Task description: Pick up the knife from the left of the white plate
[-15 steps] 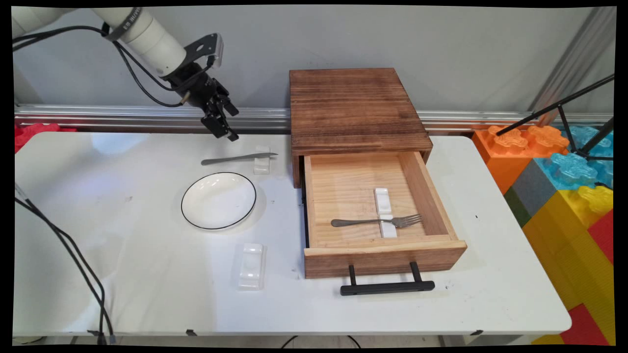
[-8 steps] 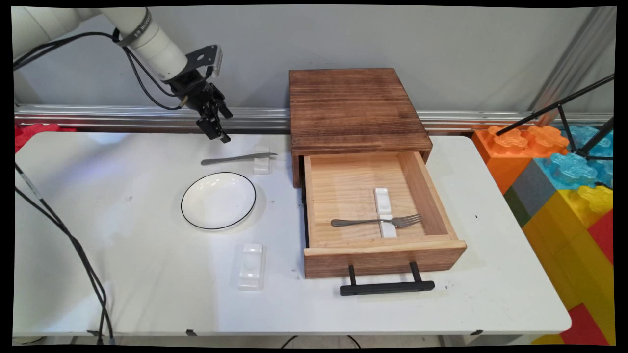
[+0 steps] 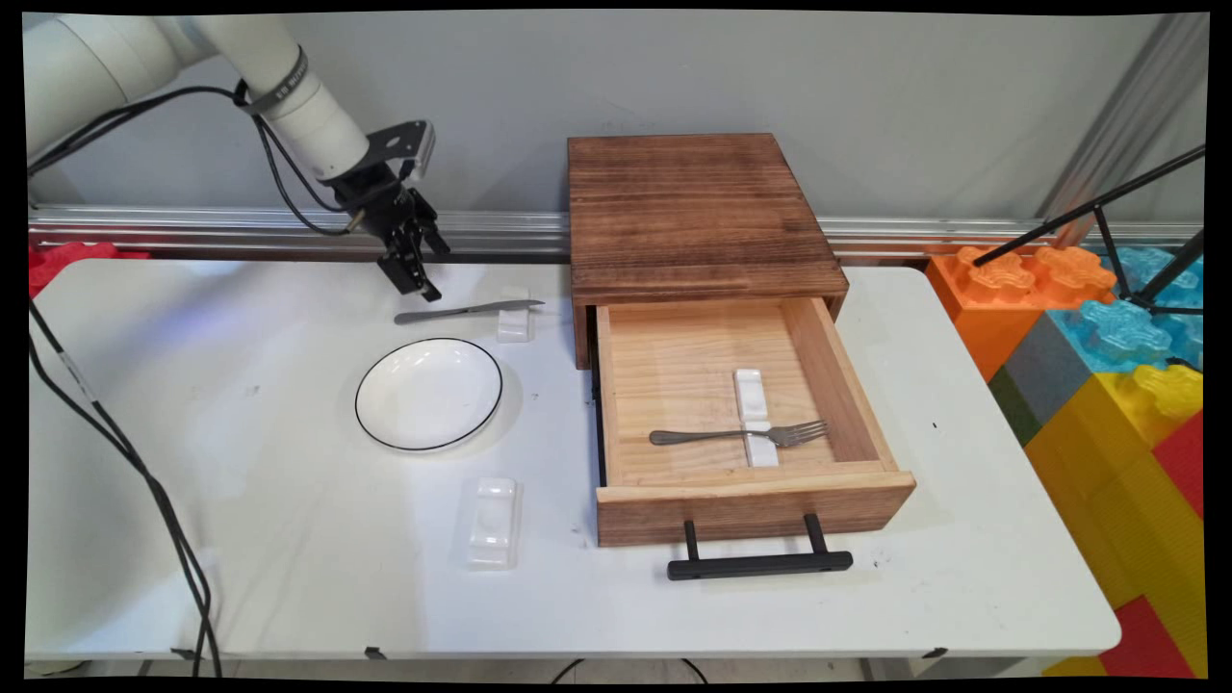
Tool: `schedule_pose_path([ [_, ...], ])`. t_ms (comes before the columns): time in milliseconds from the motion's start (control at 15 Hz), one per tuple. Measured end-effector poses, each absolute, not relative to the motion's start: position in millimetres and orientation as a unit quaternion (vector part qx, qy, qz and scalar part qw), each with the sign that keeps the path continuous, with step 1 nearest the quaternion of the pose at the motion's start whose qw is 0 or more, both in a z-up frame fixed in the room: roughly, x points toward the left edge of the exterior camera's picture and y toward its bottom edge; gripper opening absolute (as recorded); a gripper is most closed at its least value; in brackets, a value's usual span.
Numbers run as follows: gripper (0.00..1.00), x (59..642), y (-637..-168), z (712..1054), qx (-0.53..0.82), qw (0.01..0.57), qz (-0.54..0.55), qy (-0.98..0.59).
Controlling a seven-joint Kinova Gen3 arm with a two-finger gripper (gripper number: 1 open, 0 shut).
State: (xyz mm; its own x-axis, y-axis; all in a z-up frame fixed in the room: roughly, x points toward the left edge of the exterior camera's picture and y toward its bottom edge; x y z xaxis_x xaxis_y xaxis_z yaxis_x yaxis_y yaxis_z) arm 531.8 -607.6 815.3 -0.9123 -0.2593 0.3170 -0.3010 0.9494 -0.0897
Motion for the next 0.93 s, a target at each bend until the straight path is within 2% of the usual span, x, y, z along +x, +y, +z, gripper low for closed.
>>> schedule_pose_path([
  [933,1.0,527,-606,778,0.143,0.174,0.062,-0.972],
])
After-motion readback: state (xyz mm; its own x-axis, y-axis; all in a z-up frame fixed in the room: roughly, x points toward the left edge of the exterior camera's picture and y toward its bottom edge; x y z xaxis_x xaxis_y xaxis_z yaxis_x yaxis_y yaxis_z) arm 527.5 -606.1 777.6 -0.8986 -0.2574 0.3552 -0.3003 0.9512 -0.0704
